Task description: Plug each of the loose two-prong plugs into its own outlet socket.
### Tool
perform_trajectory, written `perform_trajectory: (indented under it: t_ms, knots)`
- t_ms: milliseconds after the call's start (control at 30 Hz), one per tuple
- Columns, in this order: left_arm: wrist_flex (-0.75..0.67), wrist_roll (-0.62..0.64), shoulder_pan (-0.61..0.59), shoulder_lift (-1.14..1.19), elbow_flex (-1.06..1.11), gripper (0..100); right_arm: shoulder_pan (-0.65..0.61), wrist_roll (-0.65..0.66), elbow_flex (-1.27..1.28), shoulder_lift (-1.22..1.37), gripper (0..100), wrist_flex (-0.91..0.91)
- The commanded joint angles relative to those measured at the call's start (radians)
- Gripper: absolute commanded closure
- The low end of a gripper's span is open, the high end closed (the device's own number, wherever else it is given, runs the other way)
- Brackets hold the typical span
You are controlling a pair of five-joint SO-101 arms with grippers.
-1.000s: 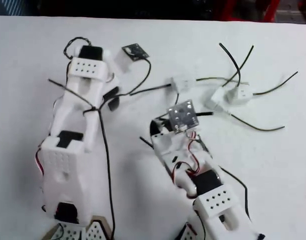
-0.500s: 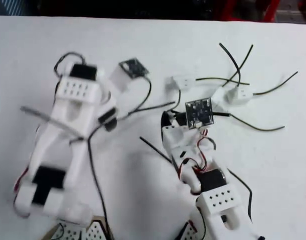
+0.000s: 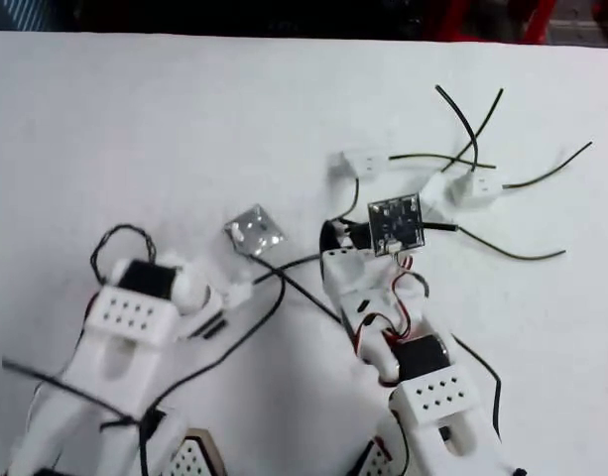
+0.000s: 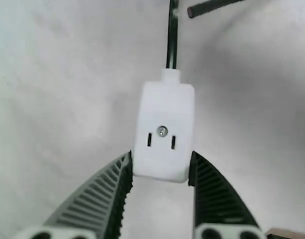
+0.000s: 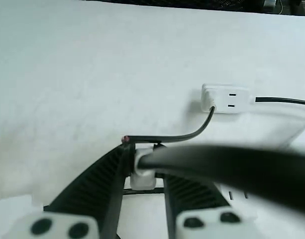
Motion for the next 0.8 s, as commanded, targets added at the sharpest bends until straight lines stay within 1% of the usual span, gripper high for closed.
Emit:
perform_trajectory:
  t_ms: [0, 67, 233, 333, 400, 533, 700, 767]
  knots:
    - [-0.015, 0.021, 0.002, -0.136, 0.046, 76, 0.022, -0.008, -0.012, -0.022, 98.1, -0.031]
    - [-0.012, 0.021, 0.001, -0.213, 0.069, 73, 0.022, -0.008, -0.012, -0.022, 98.1, -0.031]
    - [0.083, 0.021, 0.019, -0.406, 0.075, 73, 0.022, -0.006, -0.012, -0.022, 98.1, -0.031]
    - [0.138, 0.051, 0.044, -0.464, 0.087, 73, 0.022, -0.003, -0.012, -0.022, 98.1, -0.031]
    - [0.118, 0.078, 0.038, -0.452, 0.103, 73, 0.022, -0.003, -0.012, -0.022, 98.1, -0.031]
    - [0.072, 0.081, 0.038, -0.364, 0.107, 73, 0.022, -0.003, -0.012, -0.022, 98.1, -0.031]
    - [-0.068, 0.077, 0.033, -0.171, 0.103, 74, 0.022, -0.002, -0.011, -0.022, 98.1, -0.028]
    - [-0.127, 0.061, -0.005, -0.071, 0.077, 76, 0.022, -0.002, -0.011, -0.022, 98.1, -0.027]
